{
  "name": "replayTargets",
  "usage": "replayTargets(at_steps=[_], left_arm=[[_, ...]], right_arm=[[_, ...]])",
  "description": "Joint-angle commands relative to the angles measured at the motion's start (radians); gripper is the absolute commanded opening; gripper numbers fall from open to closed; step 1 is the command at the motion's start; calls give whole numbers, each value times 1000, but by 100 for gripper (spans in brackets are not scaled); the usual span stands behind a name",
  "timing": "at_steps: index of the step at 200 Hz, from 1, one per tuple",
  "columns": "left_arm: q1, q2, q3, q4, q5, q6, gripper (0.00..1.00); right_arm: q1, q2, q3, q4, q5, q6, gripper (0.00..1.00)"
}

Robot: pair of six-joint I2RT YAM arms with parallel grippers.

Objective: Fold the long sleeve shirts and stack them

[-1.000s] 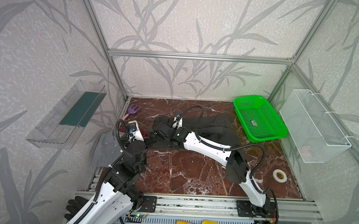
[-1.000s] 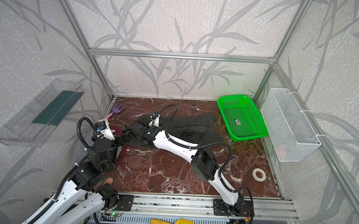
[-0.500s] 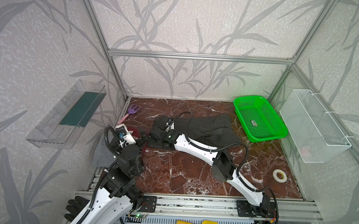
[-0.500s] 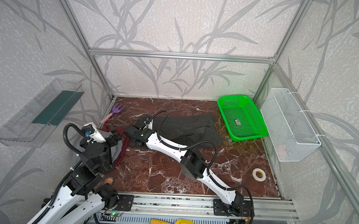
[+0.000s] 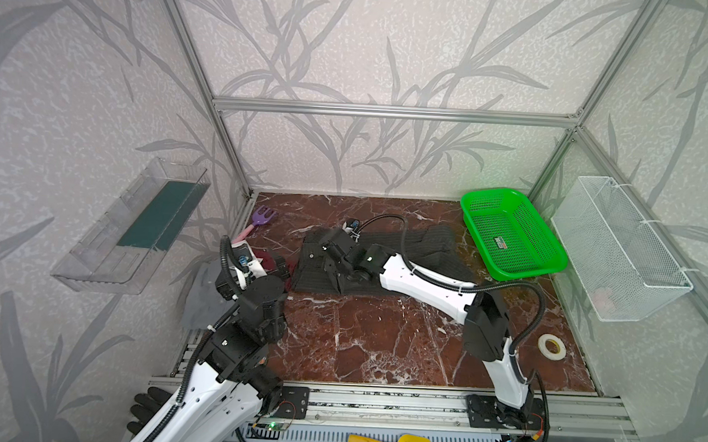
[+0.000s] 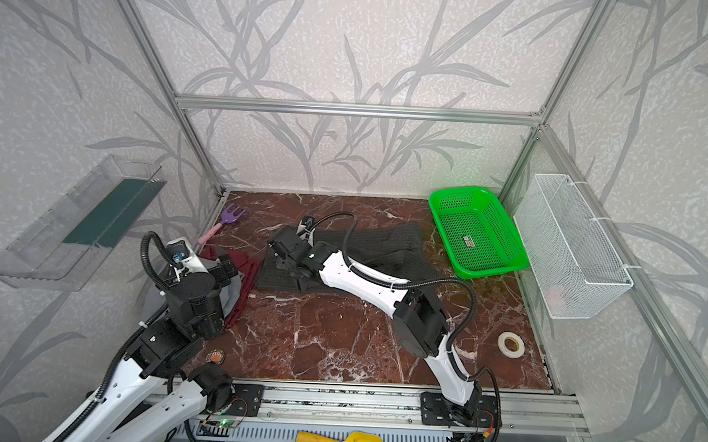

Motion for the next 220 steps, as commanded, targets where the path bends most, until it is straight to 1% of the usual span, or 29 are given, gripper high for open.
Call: replayTargets(at_steps=[1, 5, 15, 22, 33, 47, 50, 66, 85, 103, 109, 119, 133, 154, 172, 201, 212, 220], left_arm=[[-1, 75, 54, -176, 106, -116, 99], [-2, 91, 60, -190, 131, -125, 99], [-2, 131, 64, -202, 249, -113, 99], [-2, 167, 73, -234, 302, -137, 99], [0, 230, 88, -299, 351, -200, 99], [-1, 286, 86, -334, 425, -253, 99], [-2, 294, 83, -340, 440, -268, 99], [-1, 316, 56, -337, 500, -314, 99], [0, 331, 24, -327, 538, -363, 99], [0, 359, -1, -315, 571, -401, 99], [0, 372, -8, -308, 585, -412, 99], [0, 396, -16, -300, 603, -438, 99], [0, 426, -34, -272, 636, -459, 99], [-1, 461, -69, -219, 662, -487, 99], [0, 497, -93, -172, 657, -496, 99], [2, 574, -87, -127, 624, -486, 99], [2, 603, -89, -72, 626, -479, 97], [3, 631, -93, -27, 619, -476, 93]], right_arm=[[-50, -134, -92, 100, -68, -6, 62], [-62, -153, -119, 119, -80, -6, 62], [-98, -213, -173, 141, -109, -1, 62], [-125, -252, -208, 143, -121, -2, 62], [-168, -317, -271, 165, -136, -35, 62], [-226, -381, -360, 200, -159, -79, 62], [-240, -422, -383, 212, -175, -89, 62], [-319, -508, -503, 296, -283, -149, 62], [-409, -577, -630, 369, -416, -237, 63], [-501, -610, -707, 338, -461, -262, 64], [-532, -612, -731, 334, -474, -257, 65], [-587, -608, -765, 332, -529, -232, 65], [-638, -591, -810, 364, -595, -197, 65], [-657, -580, -843, 394, -622, -185, 65], [-655, -588, -862, 416, -614, -186, 65], [-655, -608, -872, 425, -608, -203, 65], [-655, -618, -881, 429, -600, -209, 65], [-654, -627, -891, 438, -594, -211, 65]])
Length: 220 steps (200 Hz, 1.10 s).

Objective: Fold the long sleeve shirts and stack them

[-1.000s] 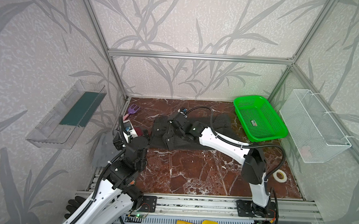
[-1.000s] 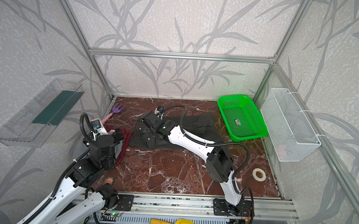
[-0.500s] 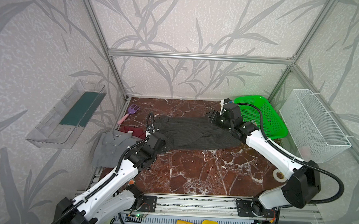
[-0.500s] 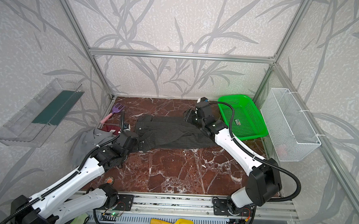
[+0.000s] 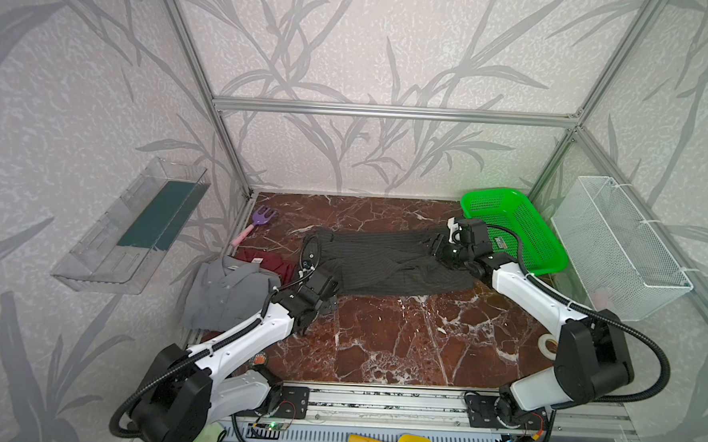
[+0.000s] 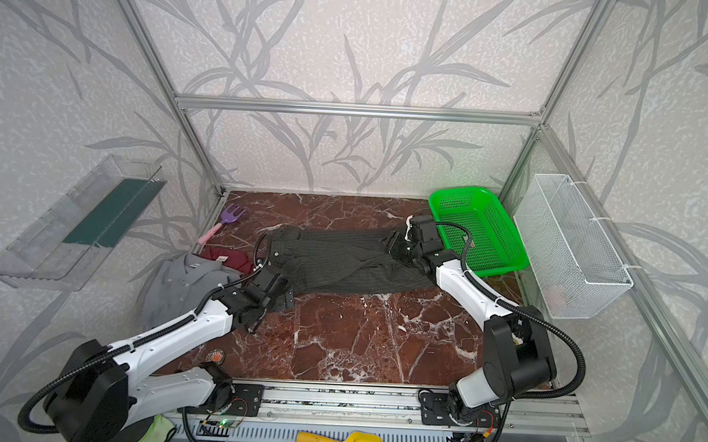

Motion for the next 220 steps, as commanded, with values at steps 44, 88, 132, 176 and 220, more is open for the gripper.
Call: replayTargets(at_steps=[44, 88, 132, 176, 220], left_arm=[[12, 248, 38, 234, -91, -22, 70], [29, 356, 61, 292, -99, -1, 53], [50, 426, 63, 352, -69, 17, 27], [59, 447, 83, 341, -61, 18, 12], [61, 354, 134, 235, -33, 17, 0]], right_arm=[[2, -85, -51, 48, 9, -32, 65], [2, -112, -69, 59, 15, -36, 65], [2, -109, -77, 69, 11, -27, 65], [2, -97, -81, 72, 7, -22, 65], [13, -50, -90, 76, 22, -23, 64]])
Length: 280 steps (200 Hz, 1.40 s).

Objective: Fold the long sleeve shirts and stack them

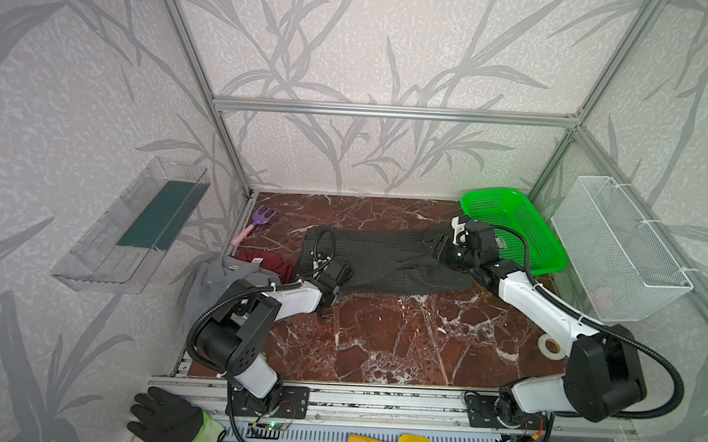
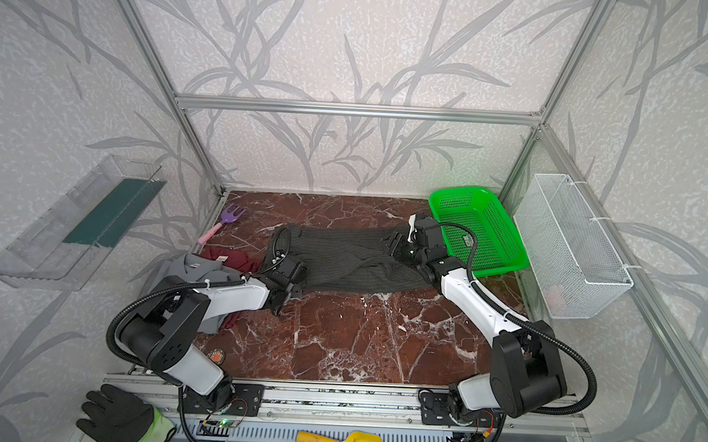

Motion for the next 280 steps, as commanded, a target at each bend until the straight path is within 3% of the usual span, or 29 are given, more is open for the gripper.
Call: replayTargets(at_steps=[1, 67, 110, 166, 180, 230, 280], left_arm=[[4, -64, 54, -89, 14, -10, 0], [11, -187, 74, -106, -21, 35, 0], [57, -217, 186, -35, -10, 223, 0], [202, -199, 289, 201, 256, 373, 0], [225, -201, 312, 236, 320, 394, 0], [248, -153, 412, 315, 471, 418, 0], [253, -207, 343, 483, 530, 357, 0]], right_arm=[[8, 32, -19, 19, 16, -2, 64], [8, 49, -26, 31, 16, -2, 64], [4, 54, -27, 32, 41, -18, 61], [-26, 94, -39, 22, 45, 24, 46], [-27, 97, -74, 23, 53, 57, 35], [23, 147, -251, 314, 49, 177, 25], [32, 268, -259, 444, 225, 212, 17]])
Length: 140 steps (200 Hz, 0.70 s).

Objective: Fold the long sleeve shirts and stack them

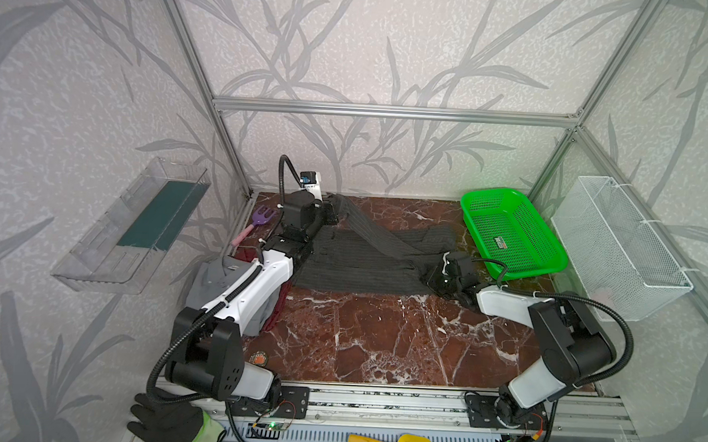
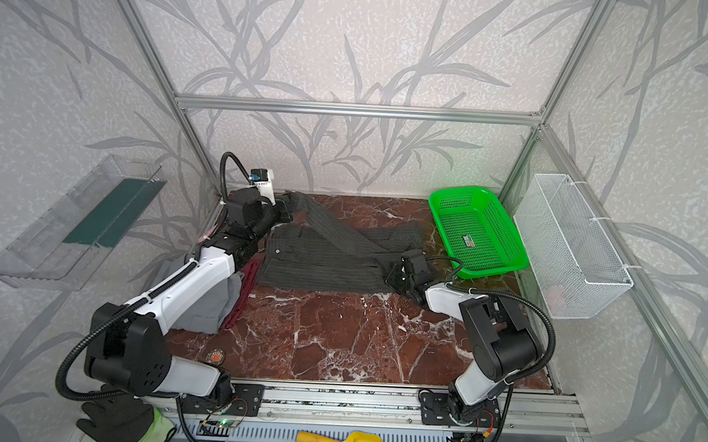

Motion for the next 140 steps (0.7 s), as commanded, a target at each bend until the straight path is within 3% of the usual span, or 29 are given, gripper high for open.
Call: replayTargets(at_steps=[1, 42, 63, 85, 117, 140], left_arm=[[8, -50, -50, 136, 65, -27, 0], [45, -137, -286, 338, 81, -116, 0], [75, -128, -402, 474, 110, -198, 0], [77, -94, -502, 586, 60, -242, 0], [88, -9, -613, 742, 35, -333, 0], [88, 40, -645, 817, 51, -363, 0]], right_arm=[[-12, 39, 9, 122, 125, 26, 17], [-23, 100, -24, 206, 343, 57, 12], [-32, 156, -37, 280, 325, 92, 12], [-32, 163, -77, 348, 337, 109, 11], [-30, -3, -142, 343, 323, 52, 11], [-19, -171, -155, 222, 341, 14, 15]])
